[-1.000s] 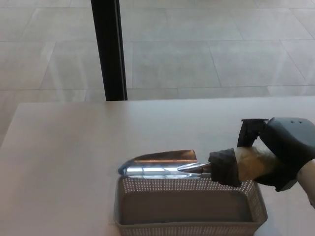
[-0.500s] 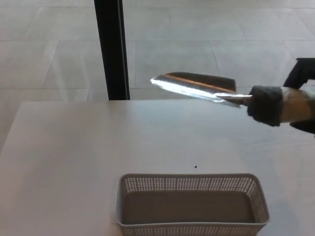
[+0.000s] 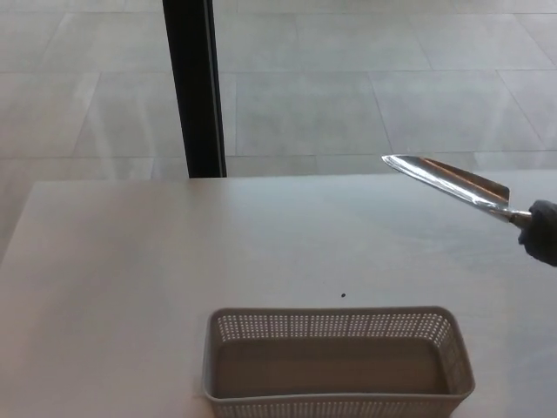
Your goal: A garden tool is kept on the righthand side and a container is kept on the lefthand side on a desk infront of the robot. the robot uses its right hand to pick up the garden tool and makes a scooping motion inside the container
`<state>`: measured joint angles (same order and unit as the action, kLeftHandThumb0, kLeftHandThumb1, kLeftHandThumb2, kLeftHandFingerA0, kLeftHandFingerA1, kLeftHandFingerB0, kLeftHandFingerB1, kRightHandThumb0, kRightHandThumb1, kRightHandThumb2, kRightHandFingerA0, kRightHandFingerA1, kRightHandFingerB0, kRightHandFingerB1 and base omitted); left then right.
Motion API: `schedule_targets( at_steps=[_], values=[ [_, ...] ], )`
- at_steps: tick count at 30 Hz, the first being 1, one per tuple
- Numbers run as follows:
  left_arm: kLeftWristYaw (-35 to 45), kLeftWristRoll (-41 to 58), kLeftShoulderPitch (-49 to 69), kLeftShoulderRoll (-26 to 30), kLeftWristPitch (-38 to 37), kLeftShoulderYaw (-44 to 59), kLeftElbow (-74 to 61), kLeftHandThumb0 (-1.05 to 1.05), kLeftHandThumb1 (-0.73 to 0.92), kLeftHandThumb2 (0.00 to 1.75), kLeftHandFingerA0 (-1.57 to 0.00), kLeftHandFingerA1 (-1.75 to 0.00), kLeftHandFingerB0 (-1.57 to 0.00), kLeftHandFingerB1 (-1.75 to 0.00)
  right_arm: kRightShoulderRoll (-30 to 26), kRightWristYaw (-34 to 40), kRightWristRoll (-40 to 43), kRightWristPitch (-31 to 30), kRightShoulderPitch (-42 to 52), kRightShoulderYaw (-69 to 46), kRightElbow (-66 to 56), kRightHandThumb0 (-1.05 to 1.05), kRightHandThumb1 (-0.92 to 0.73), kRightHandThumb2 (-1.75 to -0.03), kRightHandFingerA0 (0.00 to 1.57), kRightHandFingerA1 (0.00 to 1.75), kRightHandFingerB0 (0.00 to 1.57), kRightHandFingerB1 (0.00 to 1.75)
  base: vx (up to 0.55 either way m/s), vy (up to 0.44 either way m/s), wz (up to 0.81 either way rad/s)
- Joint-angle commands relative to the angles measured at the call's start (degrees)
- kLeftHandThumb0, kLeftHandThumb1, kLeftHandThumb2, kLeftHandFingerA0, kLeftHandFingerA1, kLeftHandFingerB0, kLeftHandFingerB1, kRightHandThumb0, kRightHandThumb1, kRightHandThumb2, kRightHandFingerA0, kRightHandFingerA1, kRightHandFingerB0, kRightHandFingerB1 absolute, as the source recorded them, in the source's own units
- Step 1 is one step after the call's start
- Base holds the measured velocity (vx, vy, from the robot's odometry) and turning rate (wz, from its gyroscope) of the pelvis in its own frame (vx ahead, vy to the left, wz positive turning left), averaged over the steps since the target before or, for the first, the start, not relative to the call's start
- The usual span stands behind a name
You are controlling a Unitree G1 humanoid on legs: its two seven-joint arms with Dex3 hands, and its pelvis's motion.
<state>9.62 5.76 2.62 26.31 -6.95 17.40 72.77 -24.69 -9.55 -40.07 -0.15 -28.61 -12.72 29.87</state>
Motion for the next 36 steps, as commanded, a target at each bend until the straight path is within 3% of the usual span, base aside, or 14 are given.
schedule_targets(
  at_steps=[1,6,7,9,12,17,20,21,23,24,26,27,31,36],
  values=[
    [-0.1,0.4,0.4,0.8,-0.5,0.7,0.4,-0.60,0.59,0.58,-0.73,-0.96,-0.66,-0.54,0.2,13.1,0.8,0.2,3.6,3.1,8.4,-0.21,-0.65,-0.78,0.85,1.68,0.72,1.44,0.00,0.000,0.00],
    [0.5,0.9,0.3,0.7,0.1,1.0,-0.1,-0.58,0.61,0.58,-0.72,-1.09,-0.60,-0.53,2.0,14.3,-0.3,-3.6,5.1,7.0,11.6,-0.25,-0.66,-0.69,0.86,1.58,0.79,1.20,0.00,0.000,0.00],
    [0.4,0.8,0.4,0.6,-0.2,0.9,0.1,-0.56,0.62,0.58,-0.71,-1.05,-0.60,-0.52,2.6,14.1,1.0,-3.5,5.4,6.8,11.8,-0.23,-0.65,-0.66,0.85,1.43,0.83,0.80,0.00,0.000,0.00],
    [0.1,0.5,0.2,0.7,0.1,0.8,0.5,-0.56,0.61,0.58,-0.69,-0.93,-0.62,-0.51,3.7,14.1,2.1,-4.0,6.0,7.0,12.1,-0.28,-0.68,-0.65,0.85,1.30,0.83,0.72,0.00,0.000,0.00],
    [-0.6,0.0,0.6,0.5,-0.3,0.6,1.3,-0.56,0.61,0.60,-0.71,-1.28,-0.63,-0.51,3.9,14.4,2.1,-5.2,6.3,8.7,11.4,-0.31,-0.69,-0.59,0.82,1.05,0.79,0.63,0.00,0.000,0.00],
    [0.3,0.3,1.4,0.7,-1.0,0.6,0.2,-0.58,0.62,0.58,-0.66,-0.77,-0.60,-0.50,2.2,12.4,4.6,-4.7,5.0,10.5,12.3,-0.44,-0.66,-0.59,0.74,0.97,0.68,0.56,0.00,0.000,0.00],
    [0.8,0.9,1.2,0.7,-0.8,1.4,0.4,-0.61,0.59,0.58,-0.71,-1.02,-0.62,-0.49,0.2,9.2,4.0,-6.7,4.9,12.8,10.6,-0.57,-0.68,-0.60,0.66,0.78,0.46,0.40,0.00,0.000,0.00],
    [0.5,0.7,1.0,0.7,-0.6,1.4,0.5,-0.57,0.59,0.62,-0.73,-1.54,-0.63,-0.53,-0.8,7.0,3.0,-8.5,5.1,14.1,8.9,-0.70,-0.71,-0.62,0.32,0.63,0.29,0.30,0.00,0.000,0.00],
    [0.5,0.8,0.9,0.6,-0.3,1.9,1.1,-0.57,0.58,0.62,-0.76,-1.54,-0.62,-0.52,-2.8,2.6,1.4,-12.1,5.8,16.7,5.2,-0.38,-0.37,-0.99,0.06,0.56,0.00,0.49,0.00,0.000,0.00],
    [0.9,0.8,1.1,0.6,-0.6,1.9,0.9,-0.60,0.60,0.60,-0.73,-1.35,-0.62,-0.50,-3.5,1.4,1.2,-12.7,5.9,17.5,4.5,-0.98,-0.62,-1.02,0.00,0.14,0.05,0.06,0.00,0.000,0.00],
    [1.5,0.8,1.5,0.6,-1.0,2.0,0.6,-0.60,0.60,0.60,-0.73,-1.35,-0.62,-0.50,-4.6,-0.3,0.9,-13.7,6.1,18.8,3.4,-0.98,-0.62,-1.02,0.00,0.14,0.05,0.06,0.00,0.000,0.00],
    [0.2,0.1,1.0,0.6,-0.4,1.6,1.2,-0.59,0.60,0.59,-0.68,-0.90,-0.63,-0.48,-5.3,0.8,1.4,-12.7,6.6,18.8,3.1,-1.05,-0.63,-1.06,0.00,0.15,0.00,0.00,0.00,0.000,0.00],
    [0.6,-0.2,1.4,0.6,-1.3,1.2,0.9,-0.59,0.62,0.59,-0.60,-0.63,-0.55,-0.48,-6.4,3.4,4.4,-11.0,9.3,16.8,-0.9,-1.05,-0.66,-1.10,0.00,0.19,0.01,0.00,0.00,0.000,0.00],
    [1.0,0.4,1.8,0.5,-1.6,1.6,0.4,-0.61,0.61,0.58,-0.76,-1.13,-0.60,-0.50,-8.4,4.4,6.3,-8.4,12.7,14.5,-6.7,-1.05,-0.86,-0.68,0.00,0.00,0.00,0.08,0.00,0.000,0.00]
  ],
)
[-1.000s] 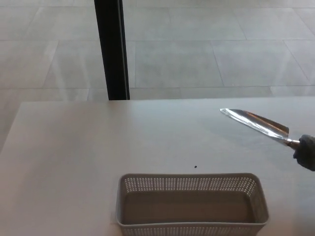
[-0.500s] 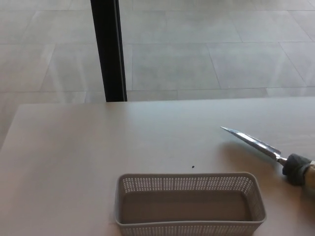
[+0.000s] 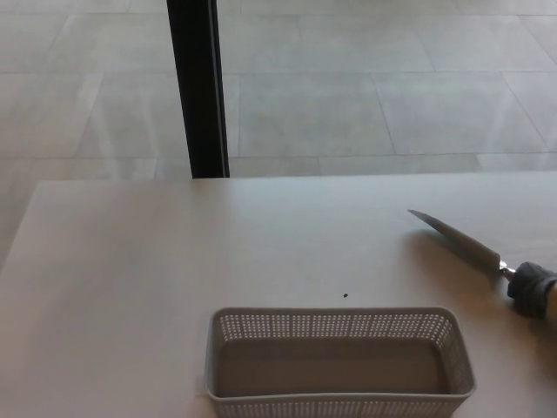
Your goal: A garden tool is kept on the righthand side and a container is kept on the lefthand side on a desk infront of the robot. the robot uses its right hand to pick up the garden tool and makes a scooping motion inside the container
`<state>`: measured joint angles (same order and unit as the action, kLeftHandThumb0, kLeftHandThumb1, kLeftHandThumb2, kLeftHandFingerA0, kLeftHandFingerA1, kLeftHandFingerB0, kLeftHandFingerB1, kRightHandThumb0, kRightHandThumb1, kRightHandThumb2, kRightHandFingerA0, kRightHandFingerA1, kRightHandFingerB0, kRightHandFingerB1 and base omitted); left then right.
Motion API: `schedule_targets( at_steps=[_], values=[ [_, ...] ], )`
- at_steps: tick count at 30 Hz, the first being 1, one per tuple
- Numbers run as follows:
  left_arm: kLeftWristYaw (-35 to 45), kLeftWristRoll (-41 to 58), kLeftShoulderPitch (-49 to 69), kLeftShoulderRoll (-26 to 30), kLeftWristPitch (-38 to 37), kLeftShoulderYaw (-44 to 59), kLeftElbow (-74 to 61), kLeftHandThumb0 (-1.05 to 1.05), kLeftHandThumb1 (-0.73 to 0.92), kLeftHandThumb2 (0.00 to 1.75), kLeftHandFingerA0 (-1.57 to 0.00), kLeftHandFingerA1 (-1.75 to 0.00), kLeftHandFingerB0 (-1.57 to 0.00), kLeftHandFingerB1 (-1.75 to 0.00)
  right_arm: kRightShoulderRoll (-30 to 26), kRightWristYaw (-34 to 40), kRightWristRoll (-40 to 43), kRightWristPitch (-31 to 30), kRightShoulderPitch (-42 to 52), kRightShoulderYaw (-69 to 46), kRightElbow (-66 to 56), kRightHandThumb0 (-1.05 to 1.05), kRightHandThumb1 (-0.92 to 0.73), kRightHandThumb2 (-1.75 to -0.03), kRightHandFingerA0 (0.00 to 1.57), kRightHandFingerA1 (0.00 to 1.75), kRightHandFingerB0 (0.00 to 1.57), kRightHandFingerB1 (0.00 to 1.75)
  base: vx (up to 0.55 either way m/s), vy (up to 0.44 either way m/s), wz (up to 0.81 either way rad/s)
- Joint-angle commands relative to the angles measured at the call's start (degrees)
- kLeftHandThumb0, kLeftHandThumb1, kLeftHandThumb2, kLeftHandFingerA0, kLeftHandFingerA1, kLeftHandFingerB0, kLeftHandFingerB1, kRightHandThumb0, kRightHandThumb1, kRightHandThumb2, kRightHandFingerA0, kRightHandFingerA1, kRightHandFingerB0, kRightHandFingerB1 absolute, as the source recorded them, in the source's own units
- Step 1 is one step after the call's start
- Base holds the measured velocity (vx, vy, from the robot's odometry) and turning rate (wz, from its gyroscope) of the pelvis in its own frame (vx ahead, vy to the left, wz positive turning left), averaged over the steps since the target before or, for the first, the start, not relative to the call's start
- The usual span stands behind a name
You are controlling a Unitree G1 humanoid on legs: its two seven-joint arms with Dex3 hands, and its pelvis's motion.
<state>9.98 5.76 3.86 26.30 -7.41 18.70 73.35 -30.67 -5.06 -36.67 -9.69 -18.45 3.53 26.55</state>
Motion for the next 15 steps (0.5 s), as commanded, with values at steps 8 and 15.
schedule_targets(
  at_steps=[8,15],
  values=[
    [0.0,0.1,0.0,0.6,-0.8,0.5,0.7,-0.60,0.61,0.58,-0.65,-0.98,-0.58,-0.48,-6.1,-2.1,12.9,4.9,11.5,-16.6,-17.2,-1.05,-0.68,-1.15,0.00,0.23,0.02,0.07,0.00,0.000,0.00],
    [0.2,0.2,-0.3,0.9,-0.6,0.4,-0.2,-0.60,0.61,0.58,-0.65,-0.83,-0.60,-0.51,-6.9,-7.1,28.0,4.2,25.1,-45.1,-19.7,-1.05,-0.63,-1.12,0.00,0.34,0.09,0.51,0.00,0.000,0.00]
  ],
)
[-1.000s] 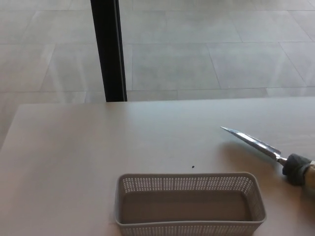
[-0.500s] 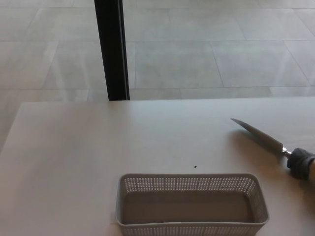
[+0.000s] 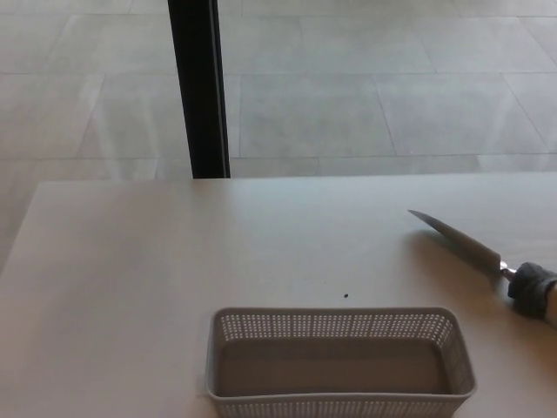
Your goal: A garden tool is kept on the righthand side and a container is kept on the lefthand side on a desk infront of the robot. the robot uses its right hand to pick up the garden tool and makes a scooping motion inside the container
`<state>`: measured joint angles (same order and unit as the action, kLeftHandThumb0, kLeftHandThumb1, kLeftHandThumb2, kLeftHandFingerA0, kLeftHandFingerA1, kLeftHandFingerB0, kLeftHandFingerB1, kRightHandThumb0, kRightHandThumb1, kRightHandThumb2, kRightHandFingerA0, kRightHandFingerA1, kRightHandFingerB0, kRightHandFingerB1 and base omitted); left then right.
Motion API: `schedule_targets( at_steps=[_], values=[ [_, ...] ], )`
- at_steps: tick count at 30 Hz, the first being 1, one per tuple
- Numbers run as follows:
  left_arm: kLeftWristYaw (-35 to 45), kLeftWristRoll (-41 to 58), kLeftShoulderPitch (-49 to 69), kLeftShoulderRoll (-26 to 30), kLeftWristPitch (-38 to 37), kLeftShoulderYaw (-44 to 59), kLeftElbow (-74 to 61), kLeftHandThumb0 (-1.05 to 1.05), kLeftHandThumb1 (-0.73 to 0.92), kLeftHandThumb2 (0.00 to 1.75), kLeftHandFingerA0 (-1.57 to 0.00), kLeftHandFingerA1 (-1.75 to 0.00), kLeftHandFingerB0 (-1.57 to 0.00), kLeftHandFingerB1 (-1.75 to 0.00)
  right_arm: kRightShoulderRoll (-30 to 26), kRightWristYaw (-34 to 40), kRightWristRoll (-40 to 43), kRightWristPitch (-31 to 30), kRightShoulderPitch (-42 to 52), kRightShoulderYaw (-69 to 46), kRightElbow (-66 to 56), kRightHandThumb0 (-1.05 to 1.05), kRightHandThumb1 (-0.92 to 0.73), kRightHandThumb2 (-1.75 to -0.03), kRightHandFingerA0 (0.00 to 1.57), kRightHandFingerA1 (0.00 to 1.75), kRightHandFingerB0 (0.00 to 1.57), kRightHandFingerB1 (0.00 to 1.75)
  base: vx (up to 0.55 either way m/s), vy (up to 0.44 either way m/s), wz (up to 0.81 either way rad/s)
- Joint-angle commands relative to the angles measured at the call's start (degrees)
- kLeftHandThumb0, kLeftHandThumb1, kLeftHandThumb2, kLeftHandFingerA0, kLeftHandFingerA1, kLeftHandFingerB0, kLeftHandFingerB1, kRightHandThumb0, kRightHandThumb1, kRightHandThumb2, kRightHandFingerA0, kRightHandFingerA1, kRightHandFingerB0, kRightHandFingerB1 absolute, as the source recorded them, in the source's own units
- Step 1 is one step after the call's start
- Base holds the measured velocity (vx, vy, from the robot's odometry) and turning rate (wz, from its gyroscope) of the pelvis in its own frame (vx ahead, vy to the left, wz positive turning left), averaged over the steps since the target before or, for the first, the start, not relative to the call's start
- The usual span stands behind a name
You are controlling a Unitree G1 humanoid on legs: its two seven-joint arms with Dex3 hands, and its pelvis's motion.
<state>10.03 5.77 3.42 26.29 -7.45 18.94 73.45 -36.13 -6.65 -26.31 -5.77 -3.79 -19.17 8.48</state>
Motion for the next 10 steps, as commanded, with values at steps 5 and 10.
schedule_targets(
  at_steps=[5,10],
  values=[
    [0.0,0.1,-0.7,0.7,0.0,0.0,-0.4,-0.58,0.61,0.58,-0.67,-0.81,-0.59,-0.51,1.3,-2.8,19.6,-0.3,15.4,-30.1,4.4,-1.05,-0.61,-1.08,0.00,0.49,0.00,0.52,0.00,0.000,0.00],
    [0.4,0.4,-1.0,0.8,-0.3,0.3,0.2,-0.56,0.60,0.58,-0.73,-1.15,-0.64,-0.50,5.4,2.8,16.8,-4.2,19.8,-30.5,13.2,-0.43,-0.32,-0.98,0.15,0.66,0.05,0.60,0.00,0.000,0.00]
  ],
)
